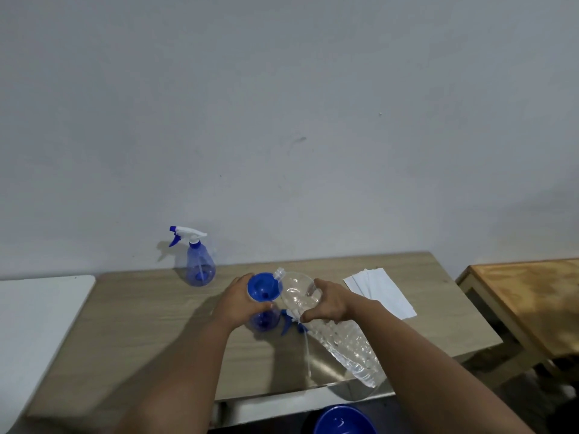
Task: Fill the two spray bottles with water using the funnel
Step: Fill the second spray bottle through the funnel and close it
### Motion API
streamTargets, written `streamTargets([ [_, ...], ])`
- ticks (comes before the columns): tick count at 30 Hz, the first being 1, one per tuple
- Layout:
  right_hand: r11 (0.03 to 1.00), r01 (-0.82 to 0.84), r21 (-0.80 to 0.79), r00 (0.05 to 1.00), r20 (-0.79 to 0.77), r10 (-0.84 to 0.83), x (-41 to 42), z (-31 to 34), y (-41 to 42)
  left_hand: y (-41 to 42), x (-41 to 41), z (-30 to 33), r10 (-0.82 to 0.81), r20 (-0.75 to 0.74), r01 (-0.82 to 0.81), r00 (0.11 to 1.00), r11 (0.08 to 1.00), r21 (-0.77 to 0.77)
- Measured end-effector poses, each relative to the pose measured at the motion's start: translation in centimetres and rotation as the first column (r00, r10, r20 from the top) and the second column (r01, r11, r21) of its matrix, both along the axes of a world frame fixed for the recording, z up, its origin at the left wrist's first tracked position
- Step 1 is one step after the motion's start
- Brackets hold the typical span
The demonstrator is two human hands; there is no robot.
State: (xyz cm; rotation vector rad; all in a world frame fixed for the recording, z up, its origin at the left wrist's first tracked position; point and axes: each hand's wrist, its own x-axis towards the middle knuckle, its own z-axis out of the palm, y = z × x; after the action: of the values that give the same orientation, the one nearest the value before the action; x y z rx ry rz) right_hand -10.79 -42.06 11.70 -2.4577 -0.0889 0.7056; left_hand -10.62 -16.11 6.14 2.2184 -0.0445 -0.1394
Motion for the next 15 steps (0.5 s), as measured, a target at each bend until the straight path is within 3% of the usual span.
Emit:
streamTargets([
  [15,0.993,-0.032,-0.117,0.999,-0.034,0.028,-0.1,0.1,0.2,0.1,-0.1,0.2,0.015,-0.018,-0.015,1.0,1.0,-0.02],
])
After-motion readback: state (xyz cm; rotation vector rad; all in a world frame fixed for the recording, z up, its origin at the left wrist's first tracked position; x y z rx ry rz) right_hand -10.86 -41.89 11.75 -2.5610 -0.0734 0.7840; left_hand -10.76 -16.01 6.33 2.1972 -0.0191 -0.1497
